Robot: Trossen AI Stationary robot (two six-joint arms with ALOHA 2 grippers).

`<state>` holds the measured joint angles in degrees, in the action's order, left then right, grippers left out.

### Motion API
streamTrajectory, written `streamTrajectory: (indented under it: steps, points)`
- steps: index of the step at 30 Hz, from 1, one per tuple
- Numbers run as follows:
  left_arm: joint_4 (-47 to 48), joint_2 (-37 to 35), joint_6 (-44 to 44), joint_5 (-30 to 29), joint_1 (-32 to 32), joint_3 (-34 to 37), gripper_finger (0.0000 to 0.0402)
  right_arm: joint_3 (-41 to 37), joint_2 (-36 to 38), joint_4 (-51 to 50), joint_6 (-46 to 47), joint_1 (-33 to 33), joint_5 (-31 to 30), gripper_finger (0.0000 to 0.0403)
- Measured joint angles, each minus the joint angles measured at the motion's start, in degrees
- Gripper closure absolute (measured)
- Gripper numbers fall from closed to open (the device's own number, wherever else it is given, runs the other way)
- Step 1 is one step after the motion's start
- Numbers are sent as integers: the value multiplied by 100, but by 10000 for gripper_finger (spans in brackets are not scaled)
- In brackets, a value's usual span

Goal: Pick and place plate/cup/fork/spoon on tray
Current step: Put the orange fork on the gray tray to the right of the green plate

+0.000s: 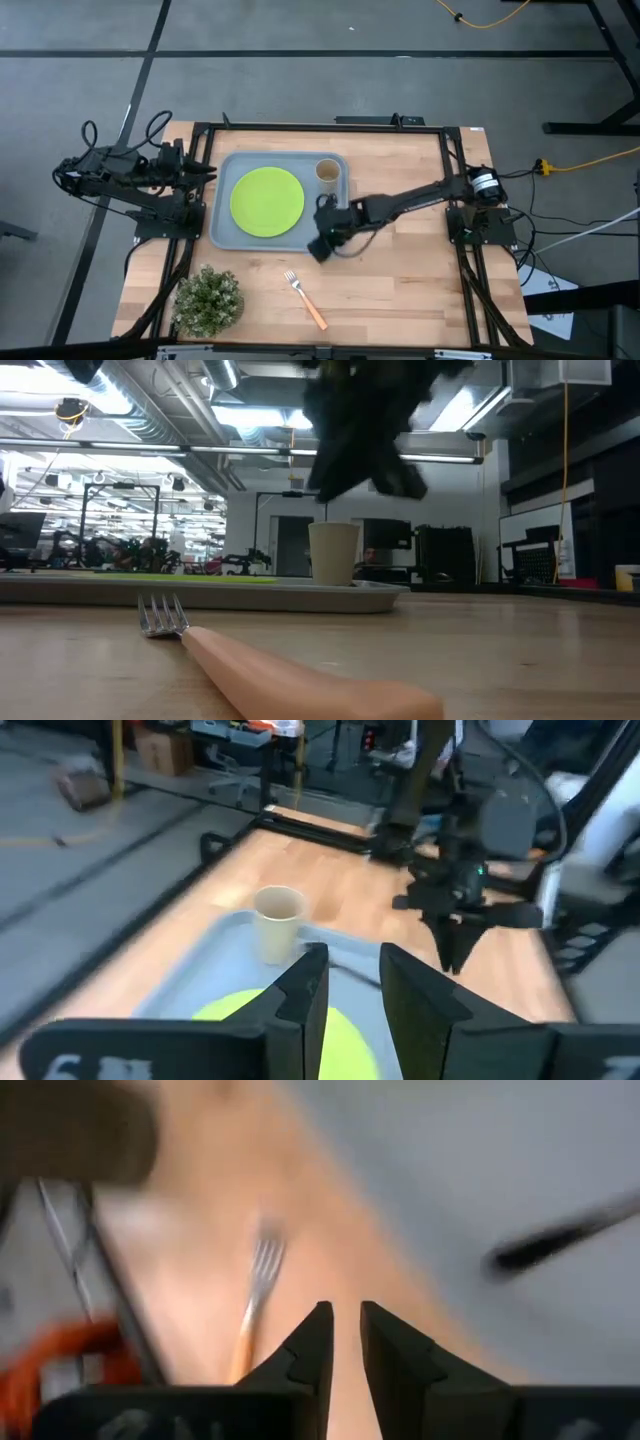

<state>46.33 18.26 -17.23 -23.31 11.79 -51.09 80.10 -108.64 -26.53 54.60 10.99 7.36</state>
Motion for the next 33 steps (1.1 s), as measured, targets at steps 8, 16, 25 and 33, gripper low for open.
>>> streamTrajectory:
  steps: [8, 16, 25, 33]
  points:
    - [-2369, 1331, -435, 1899, 5, 574, 315, 619, 1, -2758, -357, 956, 184, 343]
    - [-3158, 3819, -165, 1786, 8, 52, 315, 631, 0, -5071, 997, 1785, -348, 343]
    - [-4432, 5983, -90, 2400, 312, -368, 315, 588, -2, -5516, 1114, 2363, -1296, 343]
    - [-3370, 7366, -799, 2877, 409, -1722, 316, 588, 0, -5527, 1261, 2772, -1543, 343]
